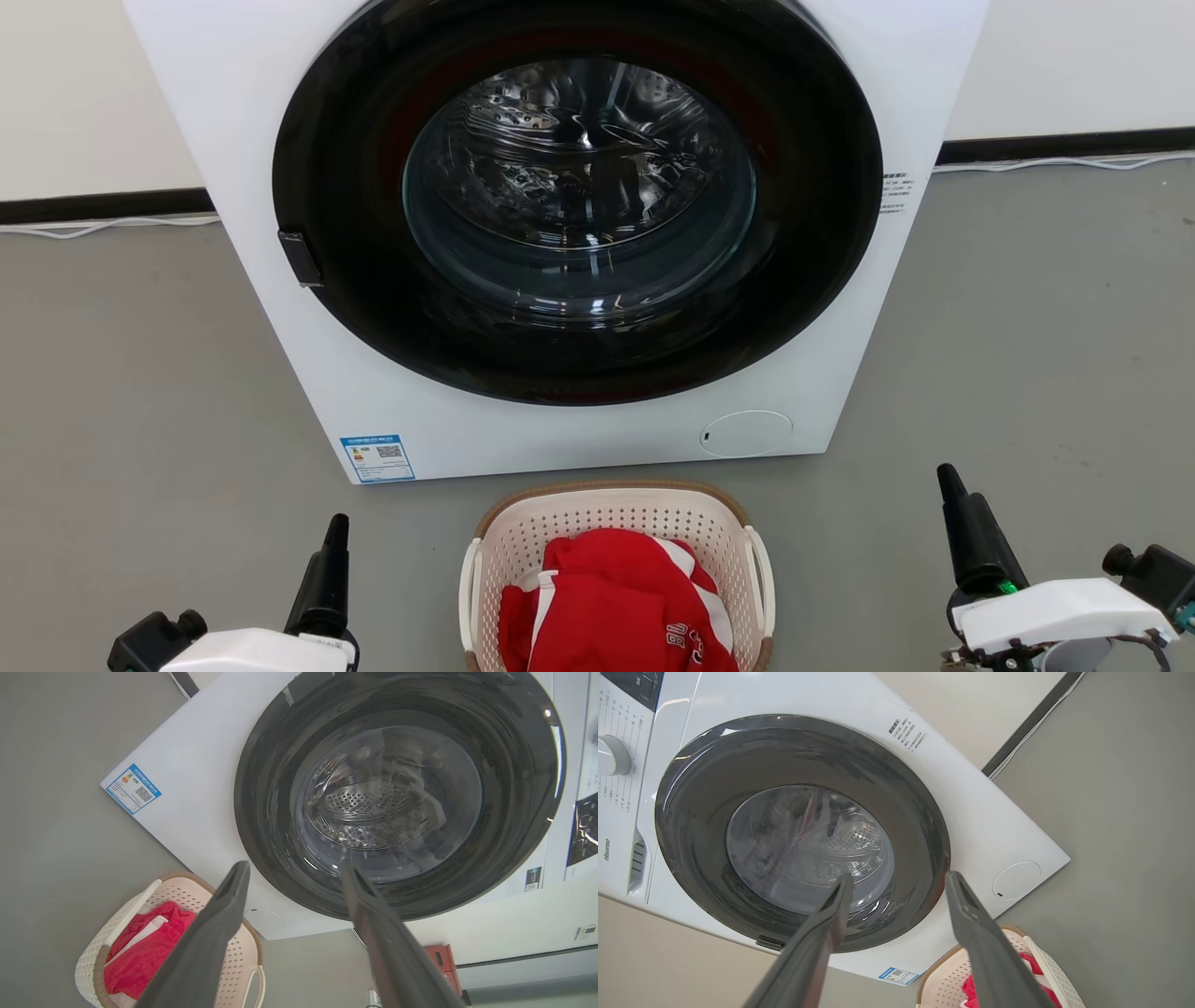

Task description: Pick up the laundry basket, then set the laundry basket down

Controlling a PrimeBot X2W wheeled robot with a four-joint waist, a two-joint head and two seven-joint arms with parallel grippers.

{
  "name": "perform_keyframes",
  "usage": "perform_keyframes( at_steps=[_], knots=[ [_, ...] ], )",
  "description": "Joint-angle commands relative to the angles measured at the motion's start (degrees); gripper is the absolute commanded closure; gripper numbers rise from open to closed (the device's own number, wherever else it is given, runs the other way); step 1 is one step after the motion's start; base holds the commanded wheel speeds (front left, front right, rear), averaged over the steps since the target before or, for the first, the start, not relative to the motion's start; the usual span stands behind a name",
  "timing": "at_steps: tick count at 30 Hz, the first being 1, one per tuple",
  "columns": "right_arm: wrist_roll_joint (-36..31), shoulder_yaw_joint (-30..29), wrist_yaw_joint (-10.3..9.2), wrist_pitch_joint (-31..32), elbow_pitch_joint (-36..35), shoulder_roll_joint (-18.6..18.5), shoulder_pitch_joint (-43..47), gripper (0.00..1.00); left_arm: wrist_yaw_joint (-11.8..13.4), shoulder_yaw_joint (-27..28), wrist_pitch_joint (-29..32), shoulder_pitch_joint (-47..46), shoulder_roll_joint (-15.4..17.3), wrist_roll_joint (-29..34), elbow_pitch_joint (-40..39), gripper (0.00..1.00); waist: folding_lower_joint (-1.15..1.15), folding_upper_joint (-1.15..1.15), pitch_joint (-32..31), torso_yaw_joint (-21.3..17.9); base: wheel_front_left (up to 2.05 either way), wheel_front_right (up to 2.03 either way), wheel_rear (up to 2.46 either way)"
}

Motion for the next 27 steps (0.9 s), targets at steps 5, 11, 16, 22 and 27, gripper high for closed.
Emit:
perform_keyframes(
  at_steps=[5,11,16,22,27],
  knots=[
    [-5.6,1.2,0.20,-1.6,-1.7,-1.1,-2.1,0.00,-0.1,1.0,-1.3,-3.0,0.6,5.8,-1.0,0.00,-0.01,0.00,0.0,-0.1,0.00,0.00,0.00],
    [-10.1,2.1,0.22,-2.6,-1.6,-1.6,-2.5,0.00,-0.2,1.4,-2.3,-3.2,0.6,10.9,-0.9,0.00,-0.01,0.00,-0.1,-0.1,0.00,0.00,0.00],
    [-13.4,3.2,0.24,-3.4,-1.0,-2.3,-2.8,0.00,-0.2,1.7,-3.2,-3.4,0.6,14.6,-0.8,0.00,-0.01,0.00,-0.2,-0.1,0.00,0.00,0.00],
    [-17.4,4.3,0.26,-4.4,-0.5,-2.7,-3.2,0.00,-0.3,2.0,-4.2,-3.7,0.7,18.6,-0.7,0.00,-0.01,0.00,-0.2,-0.1,0.00,0.00,0.00],
    [-20.8,5.0,0.28,-5.3,-0.3,-3.1,-3.4,0.00,-0.3,2.2,-5.0,-3.8,0.7,22.2,-0.4,0.00,-0.01,0.00,-0.2,-0.1,0.00,0.00,0.00]
  ],
)
